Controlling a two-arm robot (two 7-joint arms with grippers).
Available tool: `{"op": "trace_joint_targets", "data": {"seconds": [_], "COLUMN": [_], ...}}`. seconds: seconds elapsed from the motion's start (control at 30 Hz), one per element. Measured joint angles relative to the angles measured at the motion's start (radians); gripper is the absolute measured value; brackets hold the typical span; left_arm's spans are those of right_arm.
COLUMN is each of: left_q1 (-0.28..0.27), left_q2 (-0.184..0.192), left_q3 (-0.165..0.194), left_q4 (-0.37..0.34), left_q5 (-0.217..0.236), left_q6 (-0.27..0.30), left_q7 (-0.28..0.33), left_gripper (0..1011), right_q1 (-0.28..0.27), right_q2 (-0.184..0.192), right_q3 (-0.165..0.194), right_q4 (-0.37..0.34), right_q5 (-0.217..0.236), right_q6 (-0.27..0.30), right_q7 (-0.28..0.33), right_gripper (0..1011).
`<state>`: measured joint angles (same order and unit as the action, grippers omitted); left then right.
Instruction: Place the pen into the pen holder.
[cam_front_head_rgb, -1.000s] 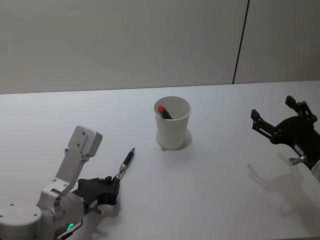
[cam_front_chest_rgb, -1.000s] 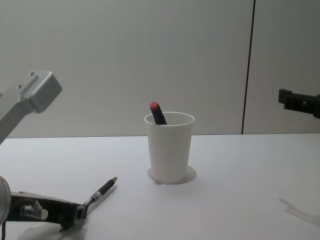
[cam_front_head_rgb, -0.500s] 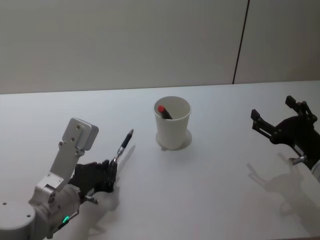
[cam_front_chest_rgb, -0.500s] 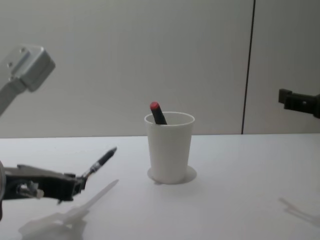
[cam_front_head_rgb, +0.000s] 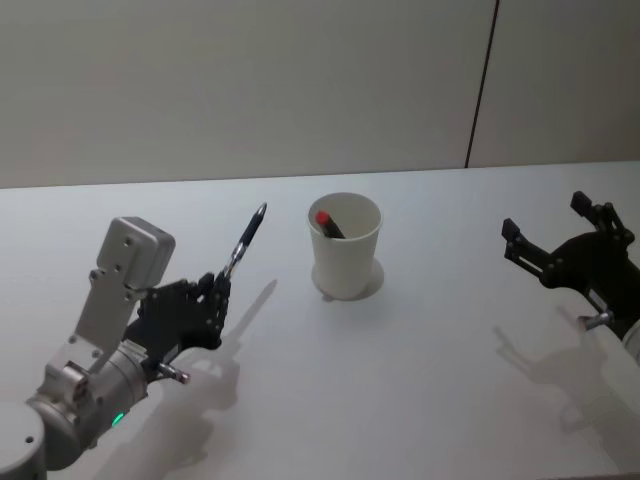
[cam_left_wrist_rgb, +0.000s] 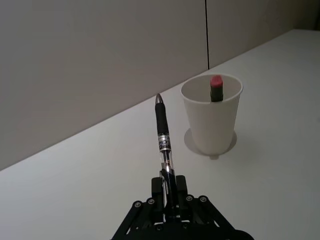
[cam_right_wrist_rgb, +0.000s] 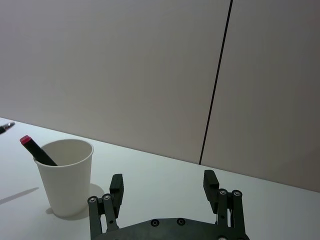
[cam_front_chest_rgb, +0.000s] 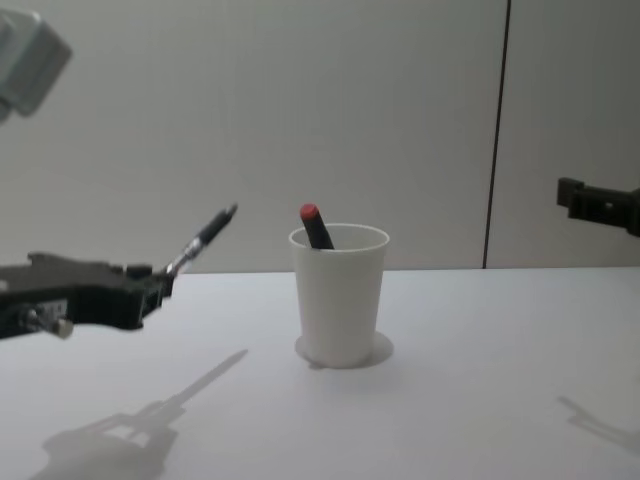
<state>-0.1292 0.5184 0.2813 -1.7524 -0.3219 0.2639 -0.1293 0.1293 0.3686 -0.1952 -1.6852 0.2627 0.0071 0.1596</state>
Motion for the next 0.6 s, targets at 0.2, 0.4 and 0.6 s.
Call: {"op": "trace_joint_targets", "data": {"seconds": [0.2,0.4,0.6], "left_q1": [-0.002,-0.010,-0.024], "left_q2": [0.006,0.009,0.009], "left_q3": [-0.010,-0.017,-0.021], "left_q4": [0.013,0.031,0.051], "left_q5": [0.001,-0.009,-0.026], "left_q6": [-0.110,-0.215,-0.298], "left_q7": [-0.034,-0.096,-0.172], "left_gripper": [174,174,174], "right_q1": [0.000,0.000,0.000], "right_q2": [0.000,0.000,0.000], "right_q3": [0.000,0.000,0.000], "right_q4": [0.000,0.000,0.000], "right_q5": [0.000,0.000,0.000], "right_q6": [0.000,0.000,0.000], "right_q7": [0.000,0.000,0.000], "right_gripper": [1001,1002,1002]}}
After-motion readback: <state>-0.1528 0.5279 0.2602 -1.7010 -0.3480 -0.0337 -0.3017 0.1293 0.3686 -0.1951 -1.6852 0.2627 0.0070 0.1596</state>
